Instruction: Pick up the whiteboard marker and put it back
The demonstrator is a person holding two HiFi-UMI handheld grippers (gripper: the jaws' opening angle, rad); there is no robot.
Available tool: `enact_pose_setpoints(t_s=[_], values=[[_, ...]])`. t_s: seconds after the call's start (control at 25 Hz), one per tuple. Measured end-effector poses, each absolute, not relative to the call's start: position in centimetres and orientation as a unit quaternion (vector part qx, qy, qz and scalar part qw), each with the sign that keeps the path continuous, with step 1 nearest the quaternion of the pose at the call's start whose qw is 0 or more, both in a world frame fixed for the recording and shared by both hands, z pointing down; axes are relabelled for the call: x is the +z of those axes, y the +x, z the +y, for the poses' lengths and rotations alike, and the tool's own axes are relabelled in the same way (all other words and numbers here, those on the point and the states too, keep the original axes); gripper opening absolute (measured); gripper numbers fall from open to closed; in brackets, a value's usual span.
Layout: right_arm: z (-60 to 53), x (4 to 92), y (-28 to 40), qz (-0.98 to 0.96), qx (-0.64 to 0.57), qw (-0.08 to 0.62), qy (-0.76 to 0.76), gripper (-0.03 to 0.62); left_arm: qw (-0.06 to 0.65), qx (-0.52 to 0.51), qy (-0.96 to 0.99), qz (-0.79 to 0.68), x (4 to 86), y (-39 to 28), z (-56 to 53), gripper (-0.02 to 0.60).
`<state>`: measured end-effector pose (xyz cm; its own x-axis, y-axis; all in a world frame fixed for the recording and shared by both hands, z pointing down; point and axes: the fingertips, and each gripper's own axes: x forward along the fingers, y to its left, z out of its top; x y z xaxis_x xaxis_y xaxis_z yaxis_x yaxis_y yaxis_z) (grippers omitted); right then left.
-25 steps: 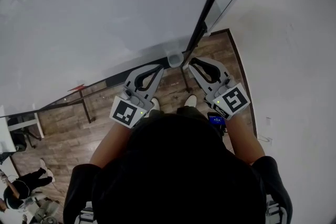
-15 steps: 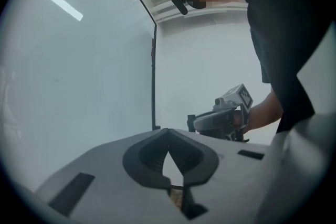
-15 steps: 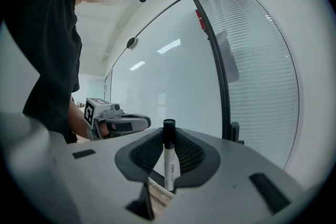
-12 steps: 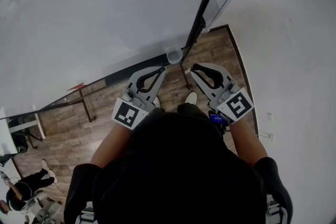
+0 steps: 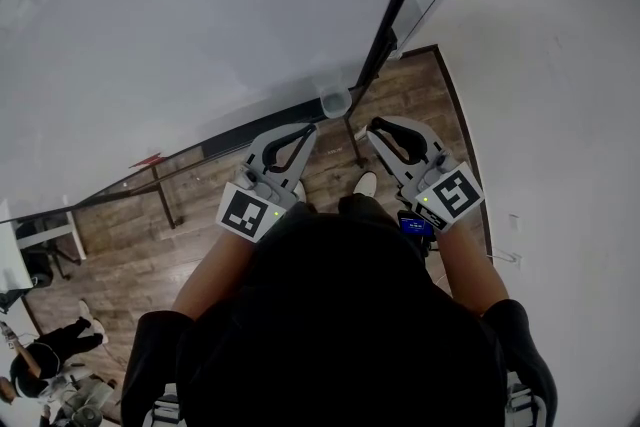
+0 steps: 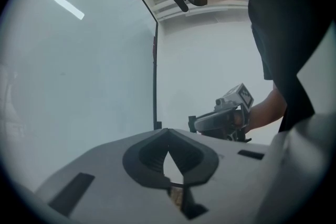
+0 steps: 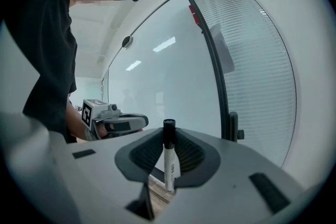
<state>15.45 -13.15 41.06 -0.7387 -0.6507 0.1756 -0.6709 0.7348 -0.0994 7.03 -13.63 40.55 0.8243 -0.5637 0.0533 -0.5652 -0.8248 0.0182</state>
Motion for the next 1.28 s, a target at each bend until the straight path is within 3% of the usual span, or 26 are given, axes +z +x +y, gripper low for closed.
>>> enact_pose_setpoints(t_s=[1.28], values=[[-17.6, 40.4, 15.0, -0.926, 0.055, 0.052, 0.37, 0.063, 0.001, 0.007, 0.948, -0.319, 40.6, 6.2, -16.0, 0.003]])
